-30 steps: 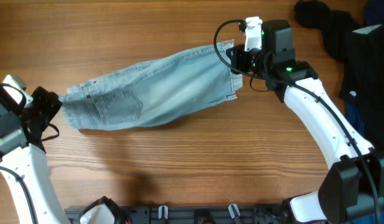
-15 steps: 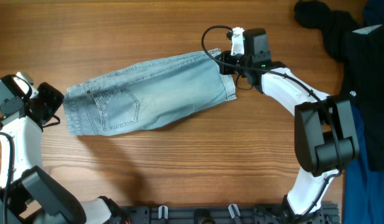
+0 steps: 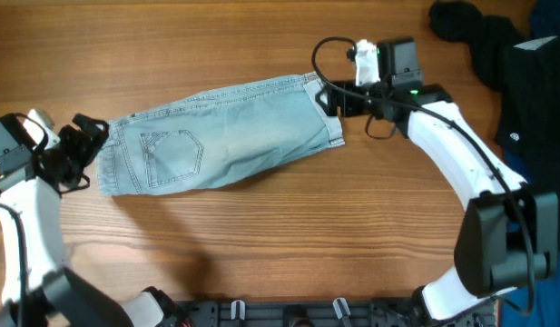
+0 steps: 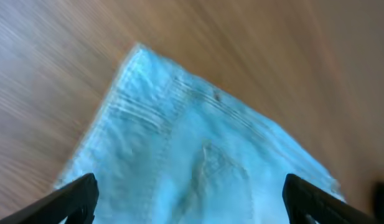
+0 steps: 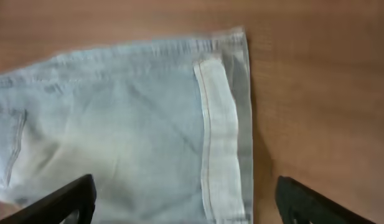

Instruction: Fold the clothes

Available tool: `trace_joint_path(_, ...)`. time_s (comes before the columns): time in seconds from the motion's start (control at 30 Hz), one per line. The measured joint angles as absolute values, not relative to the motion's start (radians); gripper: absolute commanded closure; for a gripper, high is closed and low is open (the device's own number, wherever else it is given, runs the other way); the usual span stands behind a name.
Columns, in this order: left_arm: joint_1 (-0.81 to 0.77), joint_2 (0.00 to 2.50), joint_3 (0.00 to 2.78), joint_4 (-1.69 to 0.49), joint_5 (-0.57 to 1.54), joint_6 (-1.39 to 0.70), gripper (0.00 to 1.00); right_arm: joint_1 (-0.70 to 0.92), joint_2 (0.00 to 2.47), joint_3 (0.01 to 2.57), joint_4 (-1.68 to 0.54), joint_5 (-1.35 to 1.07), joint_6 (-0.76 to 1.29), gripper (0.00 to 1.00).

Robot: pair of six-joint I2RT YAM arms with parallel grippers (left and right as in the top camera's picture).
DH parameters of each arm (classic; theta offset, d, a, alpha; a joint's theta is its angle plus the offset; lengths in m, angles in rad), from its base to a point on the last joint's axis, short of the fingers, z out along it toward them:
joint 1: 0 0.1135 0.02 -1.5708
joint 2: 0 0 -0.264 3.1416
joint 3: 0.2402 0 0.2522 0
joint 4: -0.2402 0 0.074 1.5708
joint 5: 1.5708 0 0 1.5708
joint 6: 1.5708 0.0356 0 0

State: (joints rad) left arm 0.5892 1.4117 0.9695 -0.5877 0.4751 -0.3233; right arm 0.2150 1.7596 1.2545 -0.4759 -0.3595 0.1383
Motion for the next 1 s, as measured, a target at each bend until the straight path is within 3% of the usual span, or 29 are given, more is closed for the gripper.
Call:
trace_joint_path(0.2,0.576,1.195,0.972,-0.835,0.661,-0.24,0.14,0.215,1.961,1.253,-0.515,-0.355,0.144,0.09)
trace_joint_path(0.23,0.563,1.158,0.972,-0.855,0.664,-0.23,0.14,0.214,1.987,1.256,-0.514,-0.363,0.143,0.13)
trace_joint_path(0.33,0.498,1.076,0.973,-0.889,0.632,-0.214,0.13,0.211,1.995,1.261,-0.518,-0.365,0.133,0.5)
trace_joint_path(0.37,0.47,1.067,0.973,-0.896,0.611,-0.211,0.13,0.211,2.004,1.261,-0.532,-0.385,0.131,0.69)
trace_joint_path(0.4,0.435,1.065,0.973,-0.898,0.584,-0.21,0.13,0.211,2.01,1.261,-0.54,-0.41,0.121,0.82)
trace_joint_path(0.47,0.381,1.065,0.973,-0.899,0.535,-0.21,0.11,0.207,2.016,1.261,-0.567,-0.435,0.108,0.95)
trace_joint_path(0.63,0.294,1.065,0.973,-0.905,0.403,-0.203,0.07,0.207,2.014,1.261,-0.599,-0.443,0.105,0.96)
trace_joint_path(0.83,0.292,1.066,0.973,-0.912,0.367,-0.202,0.05,0.196,1.771,1.252,-0.675,-0.152,0.138,0.96)
trace_joint_path(1.0,0.292,1.066,0.973,-0.907,0.363,-0.202,0.05,0.188,1.676,1.252,-0.662,-0.101,0.122,0.96)
